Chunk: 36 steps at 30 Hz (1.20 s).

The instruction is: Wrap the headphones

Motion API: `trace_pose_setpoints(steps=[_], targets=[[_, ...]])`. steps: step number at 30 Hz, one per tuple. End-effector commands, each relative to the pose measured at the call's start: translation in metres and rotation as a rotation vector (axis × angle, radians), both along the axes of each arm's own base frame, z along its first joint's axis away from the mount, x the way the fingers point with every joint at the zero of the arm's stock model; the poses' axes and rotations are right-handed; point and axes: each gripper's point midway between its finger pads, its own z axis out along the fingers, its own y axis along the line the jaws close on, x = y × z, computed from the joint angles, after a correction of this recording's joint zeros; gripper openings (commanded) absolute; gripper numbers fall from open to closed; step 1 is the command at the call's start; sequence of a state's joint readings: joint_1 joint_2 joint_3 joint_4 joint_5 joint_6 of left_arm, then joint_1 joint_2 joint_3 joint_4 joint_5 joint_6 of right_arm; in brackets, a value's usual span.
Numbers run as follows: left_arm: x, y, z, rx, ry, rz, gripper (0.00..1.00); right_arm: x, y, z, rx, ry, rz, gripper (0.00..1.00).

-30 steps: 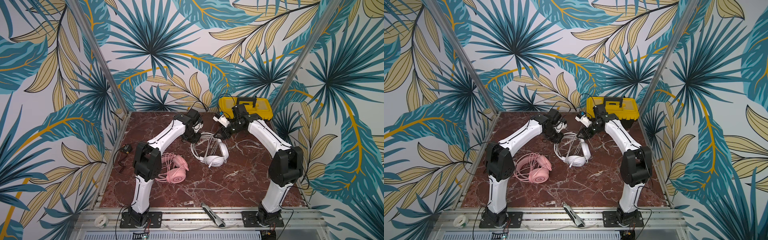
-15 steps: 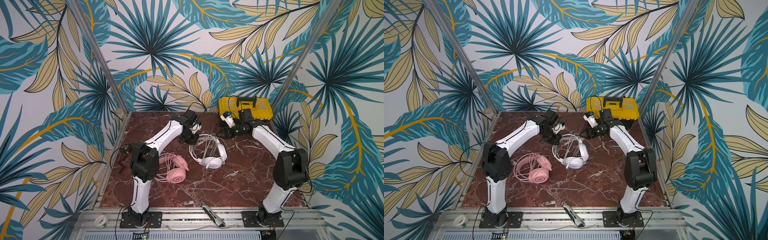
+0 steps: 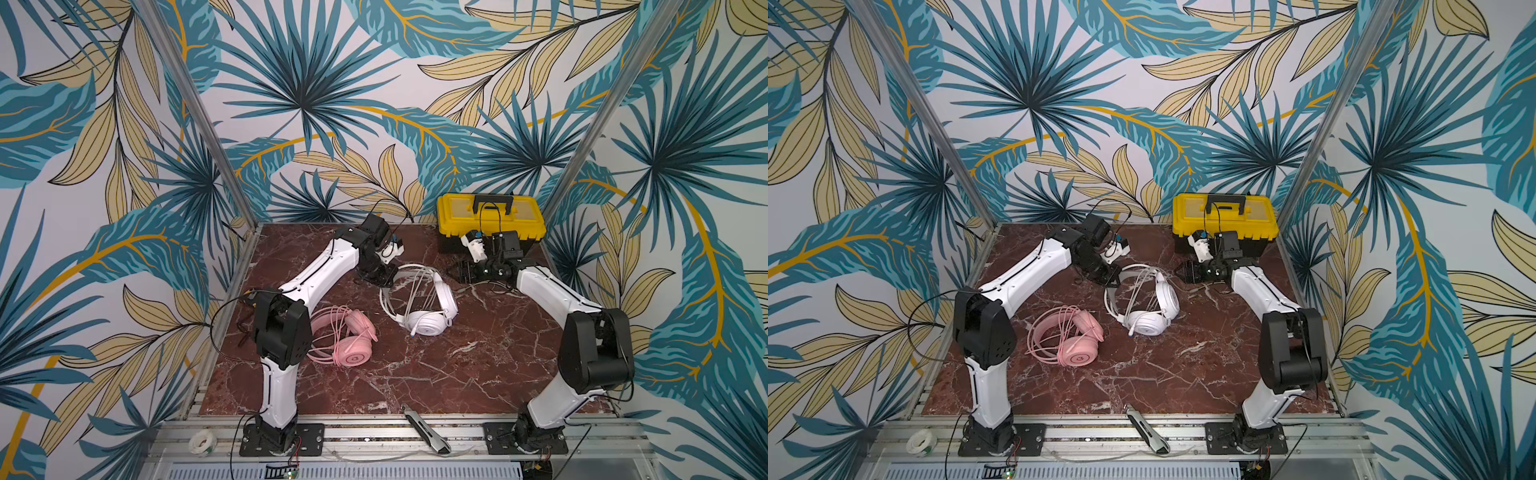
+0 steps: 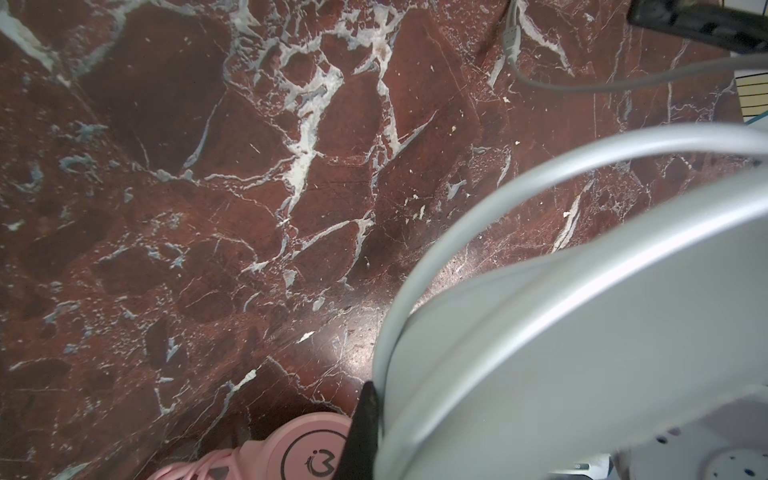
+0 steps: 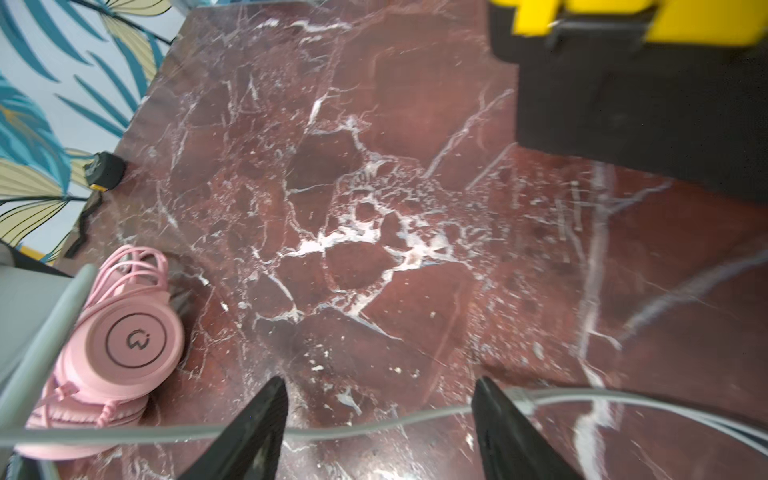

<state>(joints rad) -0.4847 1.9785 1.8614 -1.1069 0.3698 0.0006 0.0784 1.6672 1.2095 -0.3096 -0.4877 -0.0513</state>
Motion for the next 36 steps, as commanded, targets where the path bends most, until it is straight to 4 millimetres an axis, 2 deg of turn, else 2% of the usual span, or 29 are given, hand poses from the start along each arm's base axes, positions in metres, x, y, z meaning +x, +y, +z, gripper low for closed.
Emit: trace_pose_setpoints(steps=[1, 5, 7, 10, 13, 20, 24, 28, 36], targets=[[-0.005, -0.008, 0.031, -0.108, -0.019, -0.016, 0.0, -0.003, -0.012, 0.007, -0.007, -0.042, -0.06, 0.71], [-0.004, -0.01, 0.032, -0.123, -0.011, -0.018, 0.0, -0.022, -0.013, -0.008, 0.003, -0.013, -0.055, 0.72], [-0.003, -0.011, 0.032, -0.126, -0.008, -0.018, 0.0, -0.036, -0.006, -0.015, 0.034, 0.007, -0.013, 0.72], [-0.002, -0.012, 0.033, -0.133, -0.008, -0.021, 0.0, -0.042, 0.0, -0.019, 0.078, -0.02, 0.007, 0.72], [-0.001, -0.013, 0.034, -0.139, -0.007, -0.021, 0.0, -0.04, 0.002, -0.028, 0.101, -0.013, -0.005, 0.72], [0.0, -0.015, 0.037, -0.148, -0.008, -0.014, 0.0, -0.013, 0.014, -0.023, 0.145, -0.014, 0.008, 0.72], [0.0, -0.016, 0.039, -0.154, -0.008, -0.014, 0.0, -0.001, 0.023, -0.031, 0.171, 0.023, 0.006, 0.71], [0.001, -0.015, 0.038, -0.149, -0.008, -0.01, 0.0, -0.002, 0.029, -0.03, 0.183, 0.017, 0.005, 0.71], [0.003, -0.017, 0.036, -0.151, -0.003, -0.009, 0.0, -0.02, 0.011, -0.02, 0.15, -0.051, -0.095, 0.71]])
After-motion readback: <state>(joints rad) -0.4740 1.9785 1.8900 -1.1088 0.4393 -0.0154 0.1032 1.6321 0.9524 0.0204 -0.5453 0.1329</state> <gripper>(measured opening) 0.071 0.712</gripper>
